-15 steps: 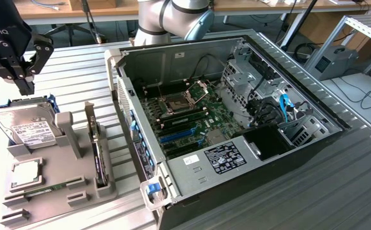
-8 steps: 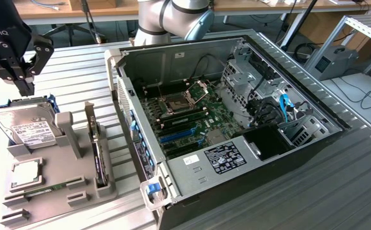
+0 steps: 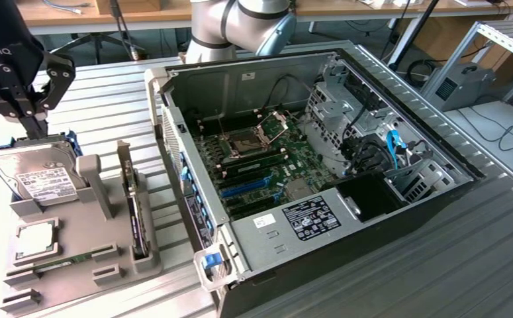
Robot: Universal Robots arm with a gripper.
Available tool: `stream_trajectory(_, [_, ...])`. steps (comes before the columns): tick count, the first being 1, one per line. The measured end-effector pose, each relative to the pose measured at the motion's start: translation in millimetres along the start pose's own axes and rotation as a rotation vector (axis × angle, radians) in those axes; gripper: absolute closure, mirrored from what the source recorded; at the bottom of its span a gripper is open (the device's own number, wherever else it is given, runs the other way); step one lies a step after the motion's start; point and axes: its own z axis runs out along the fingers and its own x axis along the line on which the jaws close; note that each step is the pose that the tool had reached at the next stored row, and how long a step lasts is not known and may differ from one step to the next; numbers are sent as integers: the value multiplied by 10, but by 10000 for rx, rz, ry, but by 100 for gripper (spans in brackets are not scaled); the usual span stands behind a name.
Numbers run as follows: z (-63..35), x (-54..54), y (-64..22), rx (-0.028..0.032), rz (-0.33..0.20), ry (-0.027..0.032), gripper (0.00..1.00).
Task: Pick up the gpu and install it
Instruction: 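Reach for the gpu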
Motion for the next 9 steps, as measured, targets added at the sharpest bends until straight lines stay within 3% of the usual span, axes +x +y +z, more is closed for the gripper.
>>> stream_trajectory(9, [-5, -12, -157, 0, 1, 0, 89])
